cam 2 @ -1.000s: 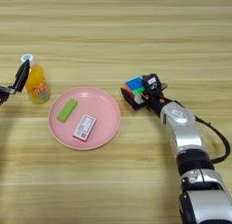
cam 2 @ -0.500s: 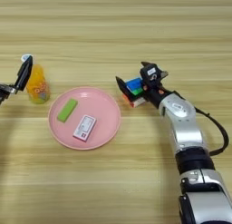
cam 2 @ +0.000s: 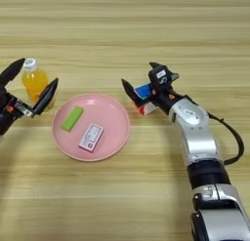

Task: Move the objects on the table

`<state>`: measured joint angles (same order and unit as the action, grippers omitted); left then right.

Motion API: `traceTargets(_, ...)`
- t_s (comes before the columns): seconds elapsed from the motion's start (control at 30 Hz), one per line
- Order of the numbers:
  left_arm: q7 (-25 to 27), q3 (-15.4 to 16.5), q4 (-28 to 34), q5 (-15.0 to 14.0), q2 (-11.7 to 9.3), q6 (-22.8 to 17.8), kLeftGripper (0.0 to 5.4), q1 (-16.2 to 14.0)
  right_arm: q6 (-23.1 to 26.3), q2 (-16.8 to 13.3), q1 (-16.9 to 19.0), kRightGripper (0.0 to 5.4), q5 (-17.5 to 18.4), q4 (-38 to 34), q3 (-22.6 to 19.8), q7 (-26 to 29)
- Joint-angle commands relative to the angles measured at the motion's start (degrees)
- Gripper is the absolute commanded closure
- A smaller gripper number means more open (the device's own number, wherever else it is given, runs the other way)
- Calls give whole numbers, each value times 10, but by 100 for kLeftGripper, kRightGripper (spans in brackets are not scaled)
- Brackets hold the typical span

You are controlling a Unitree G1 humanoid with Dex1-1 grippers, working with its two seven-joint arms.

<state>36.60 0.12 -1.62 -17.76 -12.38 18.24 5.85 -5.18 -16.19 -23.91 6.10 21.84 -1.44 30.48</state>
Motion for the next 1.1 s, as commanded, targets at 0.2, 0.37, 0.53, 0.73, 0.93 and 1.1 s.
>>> traceTargets(0.2, 30, -74, -84, 86, -32, -63, 0, 11, -12, 12, -4, 3, -7, -3, 4, -19)
traceTargets(0.37, 48, -96, -115, 98, -30, -88, 0, 20, -30, 22, -9, 3, -13, -1, 11, -32)
traceTargets(0.53, 58, -105, -119, 97, -30, -103, 0, 28, -39, 25, -10, 3, -17, 1, 15, -37)
traceTargets(0.73, 68, -115, -108, 99, -33, -116, 0, 30, -42, 28, -12, 3, -19, 5, 18, -40)
traceTargets(0.93, 30, -104, -122, 115, -24, -133, 0, 50, -42, 31, -12, 3, -18, 2, 22, -42)
traceTargets(1.1, -10, -103, -131, 133, -17, -156, 0, 71, -42, 34, -11, 3, -17, 0, 25, -41)
